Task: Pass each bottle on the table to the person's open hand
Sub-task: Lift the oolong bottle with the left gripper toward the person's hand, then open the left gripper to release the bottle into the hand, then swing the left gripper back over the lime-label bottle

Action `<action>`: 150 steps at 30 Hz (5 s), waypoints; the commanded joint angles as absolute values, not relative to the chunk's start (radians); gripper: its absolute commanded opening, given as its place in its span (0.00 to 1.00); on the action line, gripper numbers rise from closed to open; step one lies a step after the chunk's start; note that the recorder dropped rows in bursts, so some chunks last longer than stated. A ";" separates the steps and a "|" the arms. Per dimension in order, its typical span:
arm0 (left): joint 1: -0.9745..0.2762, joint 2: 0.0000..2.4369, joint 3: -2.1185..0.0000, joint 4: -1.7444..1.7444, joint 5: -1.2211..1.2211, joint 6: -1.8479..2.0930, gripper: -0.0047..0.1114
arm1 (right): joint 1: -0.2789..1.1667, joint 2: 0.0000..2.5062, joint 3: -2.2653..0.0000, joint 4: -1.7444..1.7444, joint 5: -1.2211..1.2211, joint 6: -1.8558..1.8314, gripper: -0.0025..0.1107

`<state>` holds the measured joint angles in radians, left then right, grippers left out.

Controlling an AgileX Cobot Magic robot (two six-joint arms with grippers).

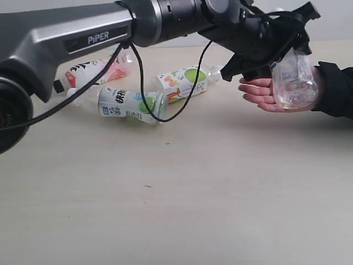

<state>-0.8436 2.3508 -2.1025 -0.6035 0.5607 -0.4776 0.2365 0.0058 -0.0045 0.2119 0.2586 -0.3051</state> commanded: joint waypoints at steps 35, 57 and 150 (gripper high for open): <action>-0.842 2.436 -2.112 -0.755 0.478 -0.404 0.68 | 0.233 0.000 0.000 0.211 0.246 -0.311 0.02; -0.801 2.348 -2.112 -0.728 0.626 -0.397 0.77 | 0.233 0.000 0.000 0.211 0.246 -0.311 0.02; -0.613 1.362 -1.075 0.079 0.570 0.224 0.04 | 0.233 0.000 0.000 0.211 0.246 -0.311 0.02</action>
